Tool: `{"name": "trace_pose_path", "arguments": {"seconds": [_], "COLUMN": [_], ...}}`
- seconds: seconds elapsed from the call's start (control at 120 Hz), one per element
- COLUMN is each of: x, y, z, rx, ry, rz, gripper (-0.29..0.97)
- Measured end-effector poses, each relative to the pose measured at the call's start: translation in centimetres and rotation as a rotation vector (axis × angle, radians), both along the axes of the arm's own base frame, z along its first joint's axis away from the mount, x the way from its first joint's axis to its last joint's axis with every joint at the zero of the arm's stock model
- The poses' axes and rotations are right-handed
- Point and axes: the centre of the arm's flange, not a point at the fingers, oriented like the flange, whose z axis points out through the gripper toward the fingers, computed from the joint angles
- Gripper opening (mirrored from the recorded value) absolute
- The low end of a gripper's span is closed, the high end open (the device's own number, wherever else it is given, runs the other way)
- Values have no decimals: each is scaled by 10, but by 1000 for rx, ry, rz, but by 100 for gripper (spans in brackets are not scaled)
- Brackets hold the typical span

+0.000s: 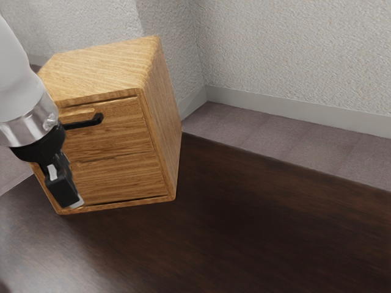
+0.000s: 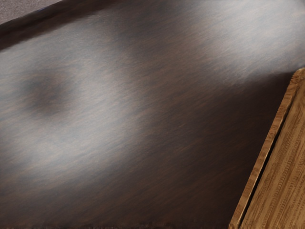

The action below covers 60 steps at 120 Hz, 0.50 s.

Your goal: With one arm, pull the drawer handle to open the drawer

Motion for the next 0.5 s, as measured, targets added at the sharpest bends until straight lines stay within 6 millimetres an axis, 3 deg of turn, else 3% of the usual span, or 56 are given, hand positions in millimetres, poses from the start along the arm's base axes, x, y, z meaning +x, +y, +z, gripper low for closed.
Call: {"name": "trace_pose_path", "arguments": {"seconds": [0.175,0.308,0.5], "x": [7,23,35], "y": [24,56,67], "z": [22,10,3], "rx": [159,183,188], "ry": [-131,-137,-160], "rz": [14,36,28], "gripper": [68,68,68]}}
